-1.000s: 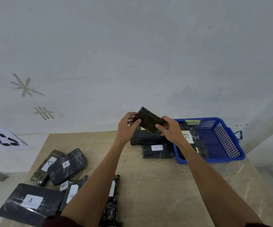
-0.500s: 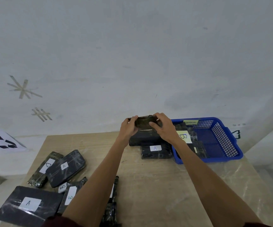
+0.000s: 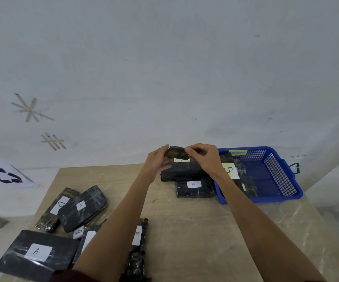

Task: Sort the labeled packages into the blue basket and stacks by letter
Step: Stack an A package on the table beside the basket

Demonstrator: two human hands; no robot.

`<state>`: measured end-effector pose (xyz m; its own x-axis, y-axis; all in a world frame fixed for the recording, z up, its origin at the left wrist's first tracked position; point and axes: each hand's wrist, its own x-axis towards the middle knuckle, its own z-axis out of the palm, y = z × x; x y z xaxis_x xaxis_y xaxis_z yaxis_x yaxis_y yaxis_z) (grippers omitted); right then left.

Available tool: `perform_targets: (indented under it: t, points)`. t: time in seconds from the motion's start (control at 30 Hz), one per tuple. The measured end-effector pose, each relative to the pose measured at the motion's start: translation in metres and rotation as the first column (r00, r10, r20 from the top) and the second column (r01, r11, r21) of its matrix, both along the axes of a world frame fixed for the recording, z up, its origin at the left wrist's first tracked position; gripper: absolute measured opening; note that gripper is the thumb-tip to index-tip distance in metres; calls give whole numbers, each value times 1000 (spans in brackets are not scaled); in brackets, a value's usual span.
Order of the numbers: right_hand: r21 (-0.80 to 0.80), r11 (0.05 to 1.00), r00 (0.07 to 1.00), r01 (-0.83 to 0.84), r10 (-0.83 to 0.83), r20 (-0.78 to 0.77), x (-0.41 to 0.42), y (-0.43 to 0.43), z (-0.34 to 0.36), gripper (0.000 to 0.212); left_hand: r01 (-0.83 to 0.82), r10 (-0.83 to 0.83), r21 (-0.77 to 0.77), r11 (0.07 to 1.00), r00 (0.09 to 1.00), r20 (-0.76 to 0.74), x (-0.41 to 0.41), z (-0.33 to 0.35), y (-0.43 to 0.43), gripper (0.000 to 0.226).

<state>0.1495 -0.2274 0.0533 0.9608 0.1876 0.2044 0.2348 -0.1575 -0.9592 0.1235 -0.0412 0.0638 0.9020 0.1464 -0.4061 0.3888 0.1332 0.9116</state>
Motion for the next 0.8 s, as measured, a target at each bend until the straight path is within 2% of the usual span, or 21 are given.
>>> perform_targets:
  t: [0.17,0.3,0.37,0.43,0.53,0.6,0.7,0.8]
  points:
    - [-43,999,998,34,-32,47,-1,1,1,11,143,-143,70,987,990,-2,-3,-2,-4,58]
    - [-39,999,998,18,-16,59,-2,2,4,7,157,-166,150,976,985,52,-5,-5,-5,44]
    - [-41,999,999,5,-3,50,-4,2,4,8,147,-162,176,973,984,74,-5,-6,-5,46]
    - [-63,998,1000,-5,5,-1,-5,2,1,18,143,-161,178,974,983,91,-6,-7,-4,46]
    - [-93,992,980,-83,64,-190,-6,2,-4,38,142,-161,159,977,980,117,-5,-8,-3,44]
    - [-103,987,955,-127,93,-282,-7,2,-8,44,143,-165,156,977,977,138,-4,-8,-4,49]
    - [-117,985,944,-130,86,-317,-7,4,-10,45,147,-175,183,972,973,149,-2,-8,-5,60]
    - [-115,984,946,-135,94,-311,-5,4,-8,50,159,-182,168,973,974,133,-2,-11,-5,51]
